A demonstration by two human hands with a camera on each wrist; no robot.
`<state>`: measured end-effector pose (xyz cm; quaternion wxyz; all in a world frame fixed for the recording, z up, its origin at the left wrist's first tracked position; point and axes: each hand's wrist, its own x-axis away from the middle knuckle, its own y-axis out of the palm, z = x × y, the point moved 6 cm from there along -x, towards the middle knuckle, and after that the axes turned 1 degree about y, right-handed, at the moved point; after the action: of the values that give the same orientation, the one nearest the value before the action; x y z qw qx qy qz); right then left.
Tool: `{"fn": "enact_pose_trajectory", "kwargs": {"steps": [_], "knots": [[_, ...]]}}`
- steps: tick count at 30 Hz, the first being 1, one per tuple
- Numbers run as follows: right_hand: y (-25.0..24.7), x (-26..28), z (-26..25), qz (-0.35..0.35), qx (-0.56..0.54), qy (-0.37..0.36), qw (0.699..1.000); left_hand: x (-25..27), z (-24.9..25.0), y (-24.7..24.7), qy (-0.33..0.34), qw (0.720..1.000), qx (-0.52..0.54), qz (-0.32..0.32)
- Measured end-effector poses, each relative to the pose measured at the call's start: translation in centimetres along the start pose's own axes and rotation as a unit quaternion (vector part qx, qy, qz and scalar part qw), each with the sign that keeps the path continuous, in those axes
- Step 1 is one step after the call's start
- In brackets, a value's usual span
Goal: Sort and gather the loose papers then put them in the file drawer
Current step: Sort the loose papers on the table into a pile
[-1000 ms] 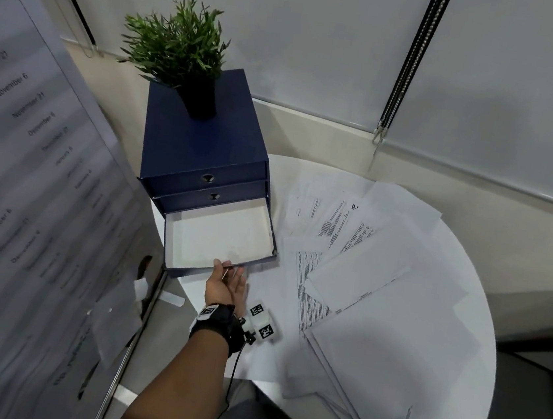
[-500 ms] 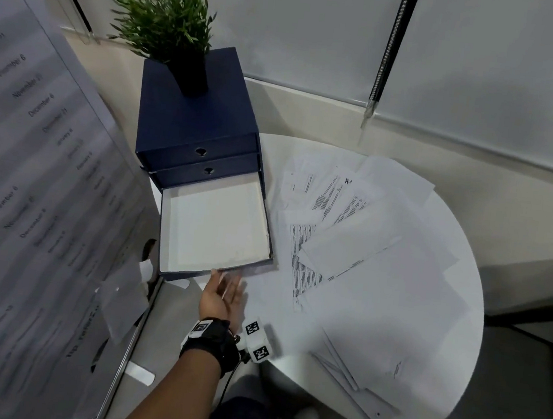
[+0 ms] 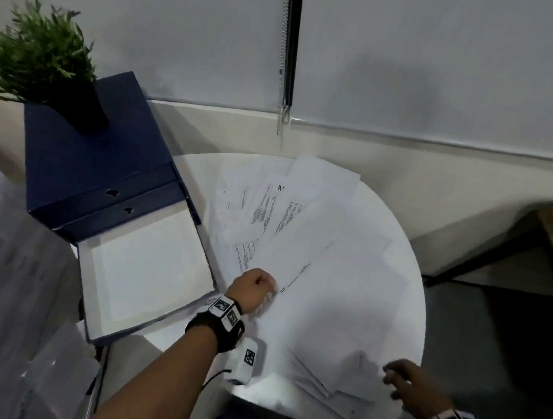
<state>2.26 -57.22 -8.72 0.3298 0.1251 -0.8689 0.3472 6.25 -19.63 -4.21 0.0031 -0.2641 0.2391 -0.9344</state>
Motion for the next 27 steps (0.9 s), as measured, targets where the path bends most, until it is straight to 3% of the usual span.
{"fn": "enact_pose_trajectory", "kwargs": {"steps": [5, 8, 11, 14, 18, 21, 24, 27], "knots": [[-0.2, -3.5, -1.9, 0.07, 0.012, 0.025, 0.997, -8.5, 2.8, -0.5, 0.037, 0.989, -0.146, 0.001], [1.0, -6.0, -4.0, 0.15, 0.06, 0.079, 0.984, -12.5, 2.6, 0.3, 0.027, 0.949, -0.314, 0.007], [4.0, -6.9, -6.5, 0.148, 0.1, 0.137, 0.974, -13.3, 1.3, 3.3, 0.036, 0.913, -0.404, -0.037], [6.0, -7.3, -8.7, 0.134, 0.083, 0.145, 0.977, -11.4, 0.7, 5.9, 0.046, 0.912, -0.404, -0.047], [4.5, -7.8, -9.0, 0.207, 0.017, 0.153, 0.966, -9.4, 2.5, 5.7, 0.102, 0.929, -0.351, 0.053], [4.1, -8.1, -8.6, 0.211, 0.058, 0.12, 0.968, -11.2, 1.9, 3.3, 0.031, 0.95, -0.293, 0.1], [5.5, -8.6, -9.0, 0.157, 0.117, 0.084, 0.977, -12.2, 1.3, 4.2, -0.017, 0.947, -0.318, 0.028], [6.4, -8.8, -9.9, 0.146, 0.122, 0.051, 0.98, -11.2, 2.1, 6.8, 0.046, 0.935, -0.35, -0.037]]}}
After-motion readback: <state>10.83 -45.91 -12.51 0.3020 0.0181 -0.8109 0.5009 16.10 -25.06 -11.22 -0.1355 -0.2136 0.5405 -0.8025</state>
